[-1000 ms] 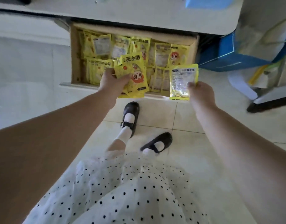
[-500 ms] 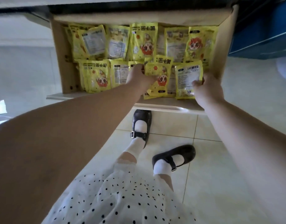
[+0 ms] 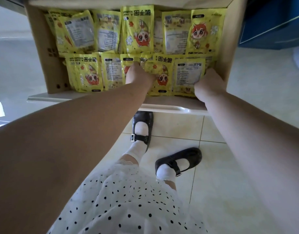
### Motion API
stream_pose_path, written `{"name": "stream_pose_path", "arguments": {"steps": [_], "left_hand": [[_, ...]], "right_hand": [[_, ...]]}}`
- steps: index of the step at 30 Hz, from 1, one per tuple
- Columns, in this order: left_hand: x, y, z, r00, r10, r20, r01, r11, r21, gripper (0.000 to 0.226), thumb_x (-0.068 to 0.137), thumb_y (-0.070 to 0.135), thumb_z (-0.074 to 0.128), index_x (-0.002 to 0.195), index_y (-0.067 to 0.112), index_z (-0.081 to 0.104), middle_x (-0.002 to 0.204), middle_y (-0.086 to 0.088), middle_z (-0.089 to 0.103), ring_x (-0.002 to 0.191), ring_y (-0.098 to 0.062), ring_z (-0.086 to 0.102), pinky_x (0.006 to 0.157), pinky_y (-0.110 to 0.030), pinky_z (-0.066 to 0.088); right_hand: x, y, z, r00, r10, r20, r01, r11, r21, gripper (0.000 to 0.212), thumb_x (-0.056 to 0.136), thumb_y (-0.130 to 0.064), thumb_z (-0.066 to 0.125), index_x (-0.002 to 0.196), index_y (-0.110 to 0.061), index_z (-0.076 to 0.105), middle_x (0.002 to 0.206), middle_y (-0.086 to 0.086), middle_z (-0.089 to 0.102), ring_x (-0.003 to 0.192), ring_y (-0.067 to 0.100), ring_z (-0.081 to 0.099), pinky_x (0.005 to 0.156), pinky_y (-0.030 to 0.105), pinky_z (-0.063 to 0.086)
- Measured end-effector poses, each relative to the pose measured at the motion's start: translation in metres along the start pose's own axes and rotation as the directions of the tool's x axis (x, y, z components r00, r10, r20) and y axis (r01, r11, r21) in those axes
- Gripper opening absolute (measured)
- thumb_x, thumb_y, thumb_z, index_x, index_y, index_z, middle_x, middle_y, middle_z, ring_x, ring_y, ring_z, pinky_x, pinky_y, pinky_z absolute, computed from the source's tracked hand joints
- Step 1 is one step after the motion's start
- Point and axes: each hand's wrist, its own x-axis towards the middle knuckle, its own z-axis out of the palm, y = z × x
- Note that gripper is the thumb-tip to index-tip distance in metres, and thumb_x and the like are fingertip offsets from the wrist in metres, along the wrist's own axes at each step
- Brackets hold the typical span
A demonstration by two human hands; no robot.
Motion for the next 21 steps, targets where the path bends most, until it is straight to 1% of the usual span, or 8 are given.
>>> {"name": "stream_pose_path", "arguments": {"steps": [4, 7, 11, 13, 15, 16, 18, 21], "left_hand": [[-0.003, 0.001, -0.002, 1.0, -0.005, 0.006, 0.004, 0.999, 0.037, 0.071, 0.08, 0.034, 0.074, 0.137, 0.012, 0.037, 0.131, -0.006, 0.052, 0.113, -0.023, 0.053, 0.074, -0.028, 0.038], [-0.008, 0.002, -0.011, 0.998, -0.022, 0.056, 0.019, 0.998, 0.055, 0.081, 0.079, 0.036, 0.074, 0.142, 0.011, 0.03, 0.133, -0.007, 0.05, 0.104, -0.021, 0.052, 0.074, -0.029, 0.041], [-0.021, -0.002, -0.028, 0.992, 0.02, 0.126, -0.028, 0.997, 0.067, 0.09, 0.078, 0.033, 0.075, 0.147, 0.012, 0.021, 0.141, -0.01, 0.044, 0.121, -0.028, 0.05, 0.086, -0.032, 0.044], [-0.03, -0.008, -0.037, 0.982, 0.079, 0.17, -0.1, 0.988, 0.118, 0.09, 0.078, 0.031, 0.076, 0.147, 0.015, 0.02, 0.14, -0.01, 0.045, 0.12, -0.028, 0.05, 0.082, -0.031, 0.042], [-0.043, -0.016, -0.049, 0.97, 0.167, 0.179, -0.204, 0.956, 0.212, 0.082, 0.079, 0.029, 0.074, 0.145, 0.017, 0.027, 0.137, -0.01, 0.049, 0.115, -0.03, 0.054, 0.081, -0.033, 0.046], [-0.05, -0.022, -0.055, 0.958, 0.23, 0.174, -0.269, 0.931, 0.249, 0.074, 0.081, 0.028, 0.072, 0.143, 0.018, 0.033, 0.134, -0.009, 0.052, 0.114, -0.03, 0.055, 0.084, -0.037, 0.049], [-0.065, -0.036, -0.068, 0.927, 0.349, 0.138, -0.375, 0.877, 0.3, 0.051, 0.086, 0.026, 0.065, 0.134, 0.022, 0.047, 0.131, -0.003, 0.055, 0.113, -0.026, 0.057, 0.092, -0.043, 0.049], [-0.085, -0.062, -0.085, 0.911, 0.412, 0.021, -0.402, 0.873, 0.276, 0.033, 0.089, 0.022, 0.06, 0.122, 0.022, 0.058, 0.126, 0.0, 0.057, 0.109, -0.021, 0.057, 0.094, -0.04, 0.045]], "right_hand": [[0.001, 0.001, 0.0, 0.999, -0.009, 0.035, 0.007, 0.999, 0.052, 0.037, 0.091, -0.015, 0.052, 0.127, -0.011, 0.05, 0.123, 0.011, 0.06, 0.111, 0.033, 0.057, 0.085, 0.035, 0.047], [-0.009, 0.003, -0.006, 0.999, -0.029, 0.045, 0.025, 0.996, 0.086, 0.049, 0.088, -0.022, 0.058, 0.133, -0.014, 0.043, 0.126, 0.009, 0.058, 0.111, 0.032, 0.057, 0.085, 0.034, 0.049], [-0.038, 0.003, -0.017, 0.973, -0.231, 0.027, 0.232, 0.972, -0.026, 0.054, 0.085, -0.024, 0.065, 0.134, -0.019, 0.043, 0.125, 0.004, 0.06, 0.109, 0.028, 0.059, 0.078, 0.03, 0.045], [-0.059, 0.004, -0.023, 0.937, -0.348, 0.026, 0.348, 0.928, -0.131, 0.054, 0.086, -0.025, 0.066, 0.134, -0.017, 0.044, 0.129, 0.005, 0.058, 0.115, 0.028, 0.056, 0.086, 0.032, 0.044], [-0.078, 0.005, -0.027, 0.894, -0.448, 0.03, 0.442, 0.868, -0.227, 0.055, 0.084, -0.029, 0.068, 0.134, -0.017, 0.047, 0.131, 0.006, 0.057, 0.12, 0.027, 0.053, 0.102, 0.039, 0.042], [-0.088, 0.005, -0.029, 0.878, -0.476, 0.044, 0.47, 0.844, -0.257, 0.055, 0.084, -0.03, 0.068, 0.133, -0.019, 0.048, 0.132, 0.005, 0.056, 0.121, 0.026, 0.053, 0.105, 0.041, 0.04], [-0.107, 0.007, -0.03, 0.852, -0.52, 0.059, 0.512, 0.805, -0.299, 0.051, 0.084, -0.028, 0.067, 0.132, -0.02, 0.051, 0.132, 0.003, 0.055, 0.118, 0.023, 0.053, 0.103, 0.038, 0.043], [-0.132, 0.017, -0.024, 0.76, -0.649, -0.03, 0.596, 0.716, -0.364, 0.034, 0.085, -0.022, 0.066, 0.118, -0.018, 0.062, 0.12, 0.004, 0.059, 0.112, 0.023, 0.056, 0.097, 0.037, 0.046]]}}
